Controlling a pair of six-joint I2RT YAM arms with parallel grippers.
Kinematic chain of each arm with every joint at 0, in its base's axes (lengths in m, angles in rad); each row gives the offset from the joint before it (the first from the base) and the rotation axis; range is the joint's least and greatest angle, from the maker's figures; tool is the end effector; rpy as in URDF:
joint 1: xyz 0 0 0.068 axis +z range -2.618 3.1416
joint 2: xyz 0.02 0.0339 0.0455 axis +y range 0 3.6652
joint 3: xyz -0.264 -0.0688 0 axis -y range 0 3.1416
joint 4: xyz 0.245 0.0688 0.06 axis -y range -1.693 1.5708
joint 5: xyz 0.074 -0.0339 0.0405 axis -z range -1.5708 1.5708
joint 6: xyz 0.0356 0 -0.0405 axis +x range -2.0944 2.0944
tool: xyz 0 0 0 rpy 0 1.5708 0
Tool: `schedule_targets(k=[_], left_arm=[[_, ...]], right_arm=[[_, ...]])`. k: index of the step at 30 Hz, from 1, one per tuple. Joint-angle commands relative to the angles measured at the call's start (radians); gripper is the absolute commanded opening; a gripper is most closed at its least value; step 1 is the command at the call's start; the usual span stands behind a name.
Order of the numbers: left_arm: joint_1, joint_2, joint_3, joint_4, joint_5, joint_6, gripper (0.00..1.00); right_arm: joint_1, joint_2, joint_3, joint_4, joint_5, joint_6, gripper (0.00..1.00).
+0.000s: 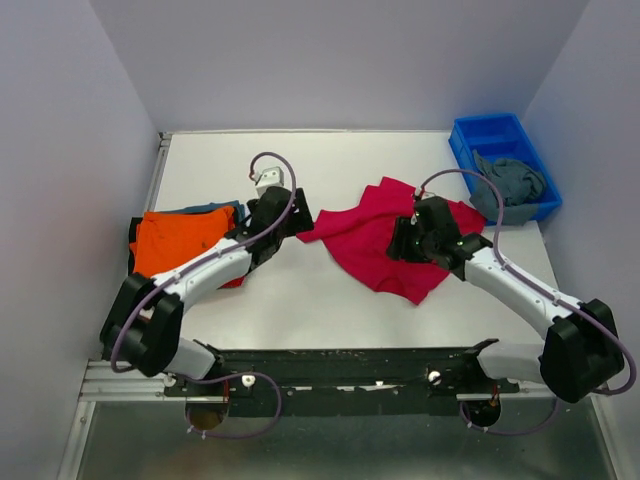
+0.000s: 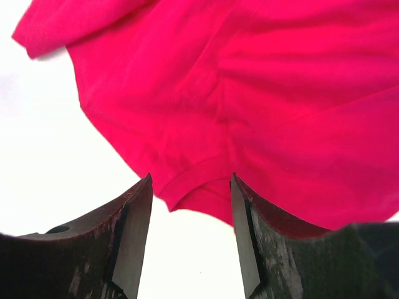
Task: Fold and stack the t-shirts
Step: Move the tshirt to the center of the board, then flatten out the tshirt
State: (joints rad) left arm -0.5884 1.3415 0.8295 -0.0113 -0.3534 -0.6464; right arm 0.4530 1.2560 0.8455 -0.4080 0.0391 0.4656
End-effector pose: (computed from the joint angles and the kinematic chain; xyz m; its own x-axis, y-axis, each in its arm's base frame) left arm 0.2531 -0.1540 0.2492 -0.4953 -0.3489 -0.7956 -0.0338 0.9229 -0.3836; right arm 0.2359 0.1133 0.2418 -0.7722 0.1231 -0.6234 -0.0746 0.9567 0.2813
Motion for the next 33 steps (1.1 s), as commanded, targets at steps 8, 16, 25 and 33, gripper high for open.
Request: schedule_targets(k=[8,16,25,33], left_arm=[[0.038,0.395,0.237,-0.128,0.298,0.007,0.95],[0.038,0.528,0.306,-0.154,0.386,0.010,0.58],[0.039,0.431,0.222,-0.162,0.291,0.001,0.00],[0.067,0.168,-0.024,-0.165,0.215,-0.055,0.00]], right_arm=[[0.093,0.014,-0.125,0.140,-0.018,0.100,0.60],[0.090,0.034,-0.117,0.022,0.205,0.188,0.70],[0.056,0.180,-0.103,-0.075,0.214,0.318,0.71],[0.017,0.223,-0.072,-0.134,0.268,0.369,0.30]])
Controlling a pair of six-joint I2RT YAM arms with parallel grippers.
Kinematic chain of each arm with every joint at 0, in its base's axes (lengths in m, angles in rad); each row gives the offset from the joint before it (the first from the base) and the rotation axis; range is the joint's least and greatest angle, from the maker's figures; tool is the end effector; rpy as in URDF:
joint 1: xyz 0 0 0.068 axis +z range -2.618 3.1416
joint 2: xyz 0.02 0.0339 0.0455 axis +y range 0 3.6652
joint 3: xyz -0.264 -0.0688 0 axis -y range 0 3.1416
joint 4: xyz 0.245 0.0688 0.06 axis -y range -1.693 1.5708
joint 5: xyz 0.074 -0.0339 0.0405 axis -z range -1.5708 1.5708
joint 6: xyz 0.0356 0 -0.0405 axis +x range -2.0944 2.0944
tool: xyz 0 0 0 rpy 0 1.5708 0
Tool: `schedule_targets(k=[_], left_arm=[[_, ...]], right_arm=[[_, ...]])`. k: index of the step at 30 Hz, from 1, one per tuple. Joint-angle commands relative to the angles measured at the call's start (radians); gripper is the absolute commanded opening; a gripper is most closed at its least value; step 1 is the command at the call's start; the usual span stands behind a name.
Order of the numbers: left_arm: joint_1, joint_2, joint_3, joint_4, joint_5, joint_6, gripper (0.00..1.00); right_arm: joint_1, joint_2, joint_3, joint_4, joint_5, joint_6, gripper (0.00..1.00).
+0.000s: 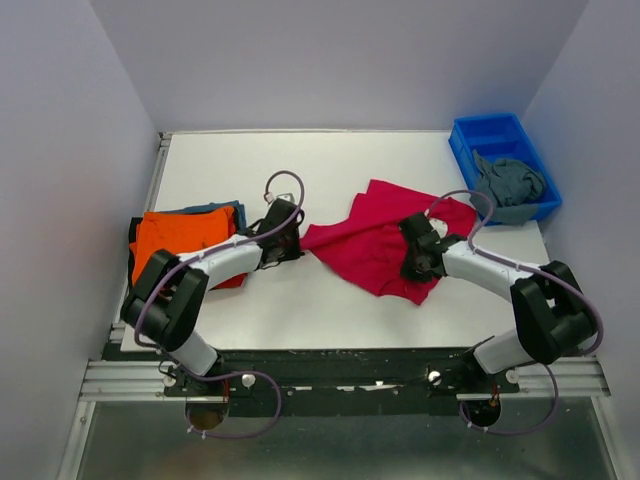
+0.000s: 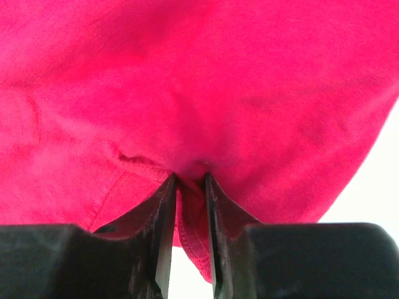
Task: Fold and stack the t-shirts
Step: Flatten out the tshirt
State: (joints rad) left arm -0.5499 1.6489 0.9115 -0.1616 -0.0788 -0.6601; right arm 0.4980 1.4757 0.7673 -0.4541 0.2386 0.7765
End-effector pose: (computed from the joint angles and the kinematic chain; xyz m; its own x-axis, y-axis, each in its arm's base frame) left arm 0.2832 -0.1703 0.1707 -0.8210 -0.2138 -0.5294 -0.0307 0.9424 -0.3330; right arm 0.2352 0.1183 0.1628 -0.8427 0.3169 -0.4352 0.2928 0.9482 0.1235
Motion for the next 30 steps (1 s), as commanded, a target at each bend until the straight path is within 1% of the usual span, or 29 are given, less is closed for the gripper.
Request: schedule_targets(k=[1,2,3,5,9,11,13,16,18,19,21,23,24,25,26,27,28,29,30], left_arm=[[0.030,-0.184,-0.138,-0.013,-0.055,-0.050,0.00],[0.030,-0.225,-0.175,-0.012,-0.046,-0.056,0.00],[0.030,-0.272,-0.224,-0.010,-0.035,-0.062,0.00],[0.021,-0.358,-0.284,-0.024,-0.019,-0.087,0.00],[-0.065,-0.530,-0.379,-0.085,0.003,-0.147,0.00],[-0.152,-0.575,-0.417,-0.098,0.023,-0.197,0.00],[-0.275,-0.589,-0.451,-0.069,0.042,-0.269,0.00],[-0.450,-0.546,-0.465,0.042,0.077,-0.341,0.00],[-0.571,-0.502,-0.438,0.098,0.048,-0.351,0.00],[-0.615,-0.479,-0.415,0.126,0.031,-0.345,0.00],[-0.700,-0.419,-0.346,0.193,0.030,-0.310,0.00],[-0.771,-0.361,-0.268,0.276,0.050,-0.270,0.00],[-0.792,-0.324,-0.223,0.312,0.068,-0.250,0.00],[-0.804,-0.287,-0.168,0.356,0.109,-0.230,0.04],[-0.811,-0.241,-0.108,0.402,0.176,-0.207,0.29],[-0.820,-0.201,-0.047,0.434,0.242,-0.181,0.61],[-0.835,-0.164,0.031,0.400,0.257,-0.150,0.87],[-0.843,-0.152,0.088,0.337,0.210,-0.129,0.99],[-0.843,-0.156,0.116,0.280,0.159,-0.121,0.99]], right_arm=[[-0.041,-0.012,0.009,-0.087,0.073,0.052,0.21],[-0.058,-0.020,0.016,-0.087,0.071,0.037,0.13],[-0.074,-0.023,0.035,-0.084,0.065,0.021,0.01],[-0.105,-0.009,0.070,-0.069,0.054,-0.023,0.01],[-0.160,0.067,0.199,-0.069,0.056,-0.068,0.01],[-0.182,0.106,0.284,-0.048,0.033,-0.100,0.01],[-0.197,0.153,0.407,-0.047,0.010,-0.120,0.01],[-0.197,0.277,0.666,-0.067,-0.053,-0.170,0.01],[-0.197,0.365,0.882,-0.127,-0.068,-0.198,0.01],[-0.199,0.411,1.003,-0.186,-0.056,-0.203,0.01],[-0.214,0.490,1.212,-0.250,-0.065,-0.220,0.01],[-0.239,0.560,1.379,-0.290,-0.139,-0.246,0.01],[-0.251,0.592,1.455,-0.310,-0.197,-0.262,0.08],[-0.262,0.615,1.512,-0.340,-0.228,-0.269,0.31],[-0.269,0.626,1.552,-0.354,-0.232,-0.279,0.65],[-0.272,0.620,1.551,-0.354,-0.273,-0.301,0.83],[-0.274,0.595,1.529,-0.354,-0.275,-0.313,0.92],[-0.274,0.559,1.483,-0.356,-0.263,-0.318,0.92],[-0.274,0.514,1.424,-0.350,-0.248,-0.319,0.92]])
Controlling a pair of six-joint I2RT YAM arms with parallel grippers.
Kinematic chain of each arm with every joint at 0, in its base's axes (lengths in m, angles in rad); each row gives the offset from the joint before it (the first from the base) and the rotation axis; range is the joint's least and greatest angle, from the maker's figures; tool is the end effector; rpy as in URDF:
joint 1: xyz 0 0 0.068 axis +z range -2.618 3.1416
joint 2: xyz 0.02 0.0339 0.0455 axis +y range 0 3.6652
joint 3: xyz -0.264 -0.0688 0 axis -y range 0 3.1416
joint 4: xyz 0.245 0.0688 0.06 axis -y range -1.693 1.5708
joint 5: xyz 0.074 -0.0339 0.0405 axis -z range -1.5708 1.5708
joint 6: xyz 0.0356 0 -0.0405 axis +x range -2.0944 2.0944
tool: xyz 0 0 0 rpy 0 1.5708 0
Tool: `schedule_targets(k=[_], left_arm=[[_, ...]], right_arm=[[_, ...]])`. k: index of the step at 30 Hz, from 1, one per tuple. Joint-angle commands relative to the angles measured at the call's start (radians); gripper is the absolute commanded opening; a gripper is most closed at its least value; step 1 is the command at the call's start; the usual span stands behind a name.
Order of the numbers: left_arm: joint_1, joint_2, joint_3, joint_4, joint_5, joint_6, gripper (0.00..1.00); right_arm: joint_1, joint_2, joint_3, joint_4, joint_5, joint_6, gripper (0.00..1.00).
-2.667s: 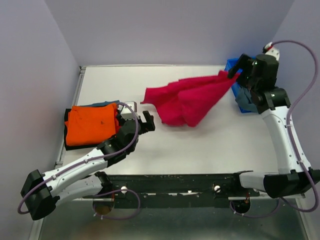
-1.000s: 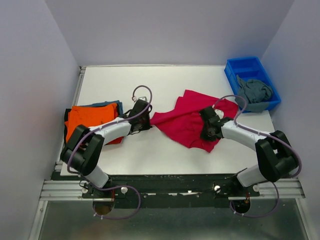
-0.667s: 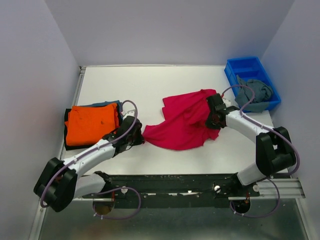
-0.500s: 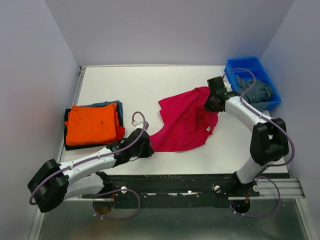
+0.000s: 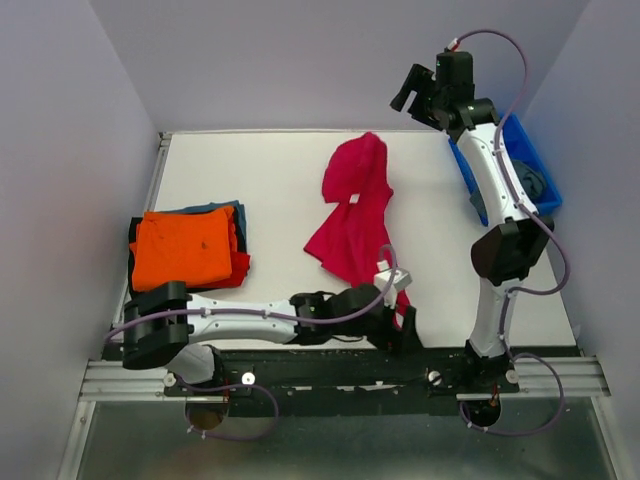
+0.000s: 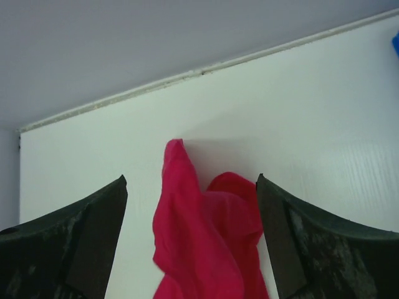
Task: Fold and stack the t-shirts
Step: Flatten out the tshirt
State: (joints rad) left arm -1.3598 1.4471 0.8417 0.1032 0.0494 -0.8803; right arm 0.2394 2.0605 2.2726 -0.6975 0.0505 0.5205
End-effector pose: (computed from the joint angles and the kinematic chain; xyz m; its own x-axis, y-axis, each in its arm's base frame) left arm 0.0651 -0.3124 0.2327 -0.8241 0.1712 -0.5400 0.5501 0.4691 -0.6909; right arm 0.4550 0.1092 0.4056 -0.4894 0.3918 -0.7791 0.0576 0.9060 0.4194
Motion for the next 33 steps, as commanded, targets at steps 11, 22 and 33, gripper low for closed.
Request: schedule_targets(k=[11,22,33], left_arm=[[0.356,-0.244,-0.056,-0.169,0.017,0.098,0.98],[0.760,-0.096,-0.053,-0.188,0.018,0.156,0.96],[0.875,0.006,-0.044,-0.108,0.053,0.133,0.95]], right_arm=[[-0.015,-0.744,-1.240,0.188,-0.155,0.029,0.72],[0.260,-1.089,-1.682,0.095,-0.167,0.163,0.61],[0.449,-1.263,-1.839,-0.095,-0.205,0.311,0.53]])
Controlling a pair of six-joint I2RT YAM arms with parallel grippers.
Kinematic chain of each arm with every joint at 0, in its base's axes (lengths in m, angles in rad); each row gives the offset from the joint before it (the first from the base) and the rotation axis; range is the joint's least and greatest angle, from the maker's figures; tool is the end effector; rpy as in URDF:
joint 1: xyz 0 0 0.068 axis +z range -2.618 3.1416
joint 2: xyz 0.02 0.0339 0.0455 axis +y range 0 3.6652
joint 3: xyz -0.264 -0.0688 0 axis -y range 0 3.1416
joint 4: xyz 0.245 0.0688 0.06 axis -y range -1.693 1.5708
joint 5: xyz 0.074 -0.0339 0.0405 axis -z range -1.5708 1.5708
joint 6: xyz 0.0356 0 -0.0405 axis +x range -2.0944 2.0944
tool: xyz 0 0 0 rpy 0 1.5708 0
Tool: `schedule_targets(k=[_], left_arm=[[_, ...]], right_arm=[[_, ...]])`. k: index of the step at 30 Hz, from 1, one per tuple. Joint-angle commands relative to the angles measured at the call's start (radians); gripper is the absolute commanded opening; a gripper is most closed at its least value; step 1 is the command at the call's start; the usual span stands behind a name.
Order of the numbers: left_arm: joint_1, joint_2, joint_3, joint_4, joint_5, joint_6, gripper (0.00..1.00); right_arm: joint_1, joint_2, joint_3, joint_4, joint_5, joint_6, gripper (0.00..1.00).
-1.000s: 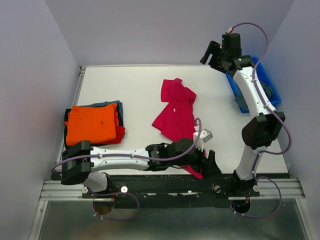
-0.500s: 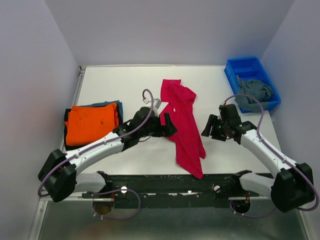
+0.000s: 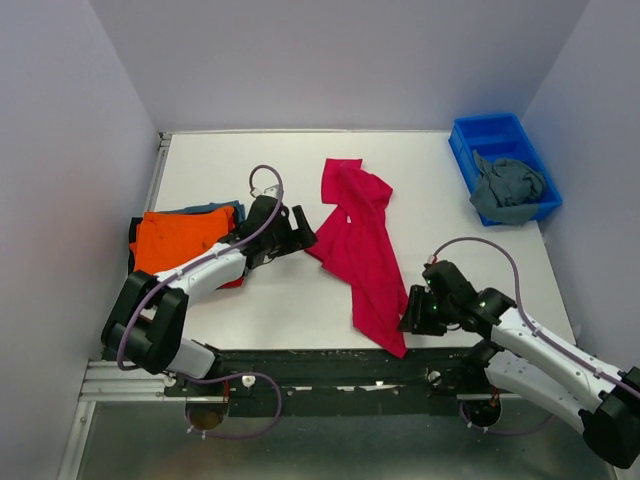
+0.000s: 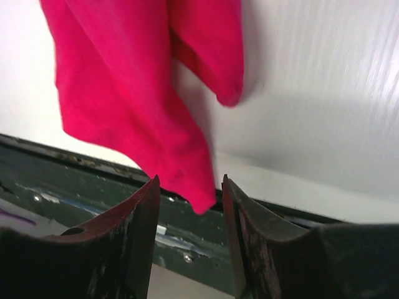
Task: Fold and stack the t-shirts
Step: Flatten out the tshirt
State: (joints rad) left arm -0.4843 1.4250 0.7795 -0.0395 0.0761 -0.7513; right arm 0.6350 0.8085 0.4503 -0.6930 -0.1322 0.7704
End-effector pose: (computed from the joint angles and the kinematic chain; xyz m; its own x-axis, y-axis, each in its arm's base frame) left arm 0.2627 -0.1413 0.2060 -0.7616 -0.3684 -0.5331 -0.0048 0.8259 -0.5638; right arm 0.1119 0.0883 0.1799 -0.9477 0.1592 -0.2766 0.0269 0.9034 0.4279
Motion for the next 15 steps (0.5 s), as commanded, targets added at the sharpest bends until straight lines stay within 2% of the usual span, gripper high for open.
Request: schedule_targets(k=[1,8,13,15], left_arm=[[0.000,0.032,0.018,0.035,0.025,0.004,0.95],[0.006,0.054,0.038,0.047,0.014,0.015,0.95],[0.009,0.052,0.038,0.044,0.013,0.018,0.95],[0.010,0.051,0.038,0.041,0.010,0.020,0.95]], right_arm=[[0.070,-0.008,-0.018,-0.103,-0.023,0.067,0.53],[0.207,0.150,-0.036,-0.002,-0.003,0.128,0.52],[0.242,0.280,-0.002,0.038,0.069,0.148,0.27],[0.242,0.304,0.017,0.021,0.094,0.152,0.02]])
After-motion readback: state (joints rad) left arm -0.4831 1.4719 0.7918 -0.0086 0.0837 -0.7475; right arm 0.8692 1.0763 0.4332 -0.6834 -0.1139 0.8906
